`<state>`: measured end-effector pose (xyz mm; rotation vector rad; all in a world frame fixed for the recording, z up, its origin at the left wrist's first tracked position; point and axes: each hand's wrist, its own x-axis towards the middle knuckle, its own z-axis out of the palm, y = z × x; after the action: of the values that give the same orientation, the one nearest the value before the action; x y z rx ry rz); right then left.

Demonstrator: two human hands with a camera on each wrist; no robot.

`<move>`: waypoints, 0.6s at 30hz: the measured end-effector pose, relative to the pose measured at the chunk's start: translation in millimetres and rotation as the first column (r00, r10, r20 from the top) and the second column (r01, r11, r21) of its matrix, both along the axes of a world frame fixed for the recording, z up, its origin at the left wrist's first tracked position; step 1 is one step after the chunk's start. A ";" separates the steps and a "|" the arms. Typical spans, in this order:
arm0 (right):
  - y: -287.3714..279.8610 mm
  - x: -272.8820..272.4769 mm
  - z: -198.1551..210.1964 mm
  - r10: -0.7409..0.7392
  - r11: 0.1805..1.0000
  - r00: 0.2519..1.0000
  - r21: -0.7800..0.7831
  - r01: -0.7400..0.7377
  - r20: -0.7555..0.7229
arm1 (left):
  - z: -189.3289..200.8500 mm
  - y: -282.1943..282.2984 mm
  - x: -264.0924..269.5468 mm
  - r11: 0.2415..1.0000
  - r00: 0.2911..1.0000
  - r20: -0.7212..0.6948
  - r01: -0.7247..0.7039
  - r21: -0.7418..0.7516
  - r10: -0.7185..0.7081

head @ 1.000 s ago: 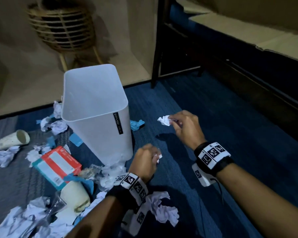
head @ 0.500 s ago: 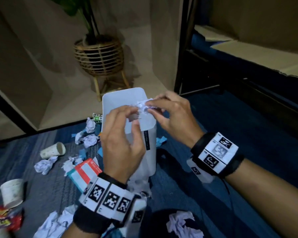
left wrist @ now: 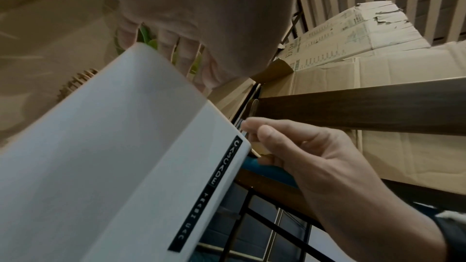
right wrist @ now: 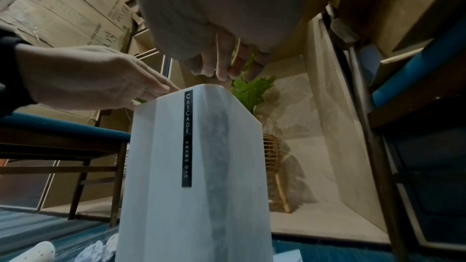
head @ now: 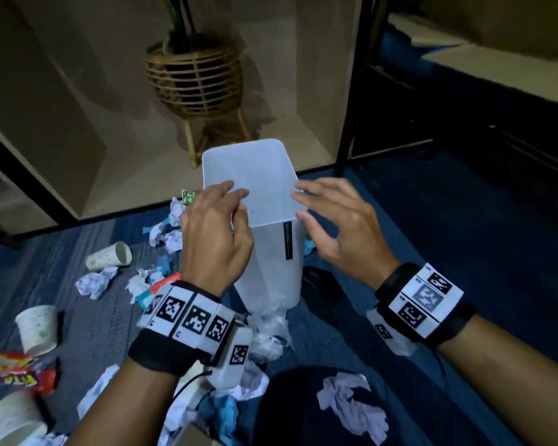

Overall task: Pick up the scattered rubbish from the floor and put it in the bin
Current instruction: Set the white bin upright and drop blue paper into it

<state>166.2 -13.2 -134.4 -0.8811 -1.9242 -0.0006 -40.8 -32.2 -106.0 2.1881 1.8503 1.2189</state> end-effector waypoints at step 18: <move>-106.1 69.8 -172.1 0.372 0.646 0.853 -0.762 0.044 0.366 | -115.7 -57.9 60.1 0.850 0.841 -0.124 0.520 -0.089 -0.527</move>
<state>235.9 -119.3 -306.6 -1.3255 -2.5438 0.8341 19.2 -90.1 -221.7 2.5603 1.1535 0.9058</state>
